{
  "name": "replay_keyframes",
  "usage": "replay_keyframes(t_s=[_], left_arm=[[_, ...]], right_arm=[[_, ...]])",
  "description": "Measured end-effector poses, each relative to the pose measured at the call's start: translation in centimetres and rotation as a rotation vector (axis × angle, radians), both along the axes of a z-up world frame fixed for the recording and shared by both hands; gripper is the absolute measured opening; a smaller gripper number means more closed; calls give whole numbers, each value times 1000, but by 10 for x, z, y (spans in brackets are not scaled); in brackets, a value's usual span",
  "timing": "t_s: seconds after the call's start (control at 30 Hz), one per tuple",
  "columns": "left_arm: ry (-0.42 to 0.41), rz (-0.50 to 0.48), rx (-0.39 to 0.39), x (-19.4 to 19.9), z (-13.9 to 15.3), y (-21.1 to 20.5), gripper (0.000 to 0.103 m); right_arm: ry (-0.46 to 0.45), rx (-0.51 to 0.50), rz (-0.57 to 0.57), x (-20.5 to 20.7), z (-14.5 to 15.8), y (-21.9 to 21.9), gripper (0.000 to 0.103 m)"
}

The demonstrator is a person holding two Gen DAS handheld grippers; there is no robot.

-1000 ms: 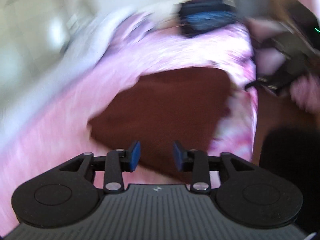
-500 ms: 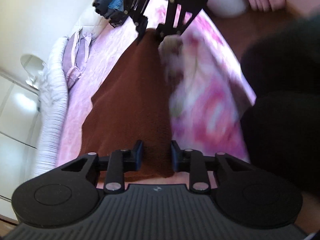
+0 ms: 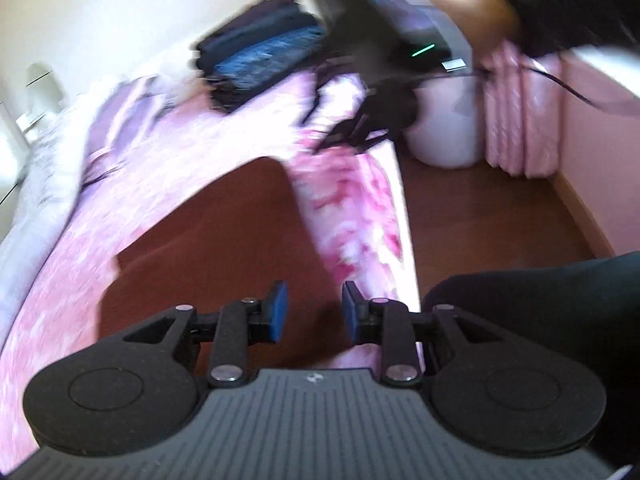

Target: Fold clothes

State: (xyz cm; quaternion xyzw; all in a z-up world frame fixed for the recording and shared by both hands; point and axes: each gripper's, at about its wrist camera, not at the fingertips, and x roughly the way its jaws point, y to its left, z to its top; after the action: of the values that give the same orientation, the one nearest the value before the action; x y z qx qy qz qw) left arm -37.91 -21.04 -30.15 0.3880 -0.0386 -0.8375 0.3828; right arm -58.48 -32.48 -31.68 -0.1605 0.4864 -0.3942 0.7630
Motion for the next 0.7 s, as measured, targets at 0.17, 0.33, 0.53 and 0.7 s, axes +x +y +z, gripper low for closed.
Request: replay_keyframes(t_s=[0.17,0.33,0.53,0.7], left_arm=[[-243,100,-185,62,-13,-11,37],[-632,-93,-379,82,-57,-28,39],[-773,-260,-442,88,-94,-48,39],[-701,-233,-369,94,-89,-57,25]], right_arm=[[-372,149,-101,17,24,46,56],[-401,170,-18,65,16,89,61],[-109,58,172,118,-18,131,61],[48,33,254,122,-34,119,38]])
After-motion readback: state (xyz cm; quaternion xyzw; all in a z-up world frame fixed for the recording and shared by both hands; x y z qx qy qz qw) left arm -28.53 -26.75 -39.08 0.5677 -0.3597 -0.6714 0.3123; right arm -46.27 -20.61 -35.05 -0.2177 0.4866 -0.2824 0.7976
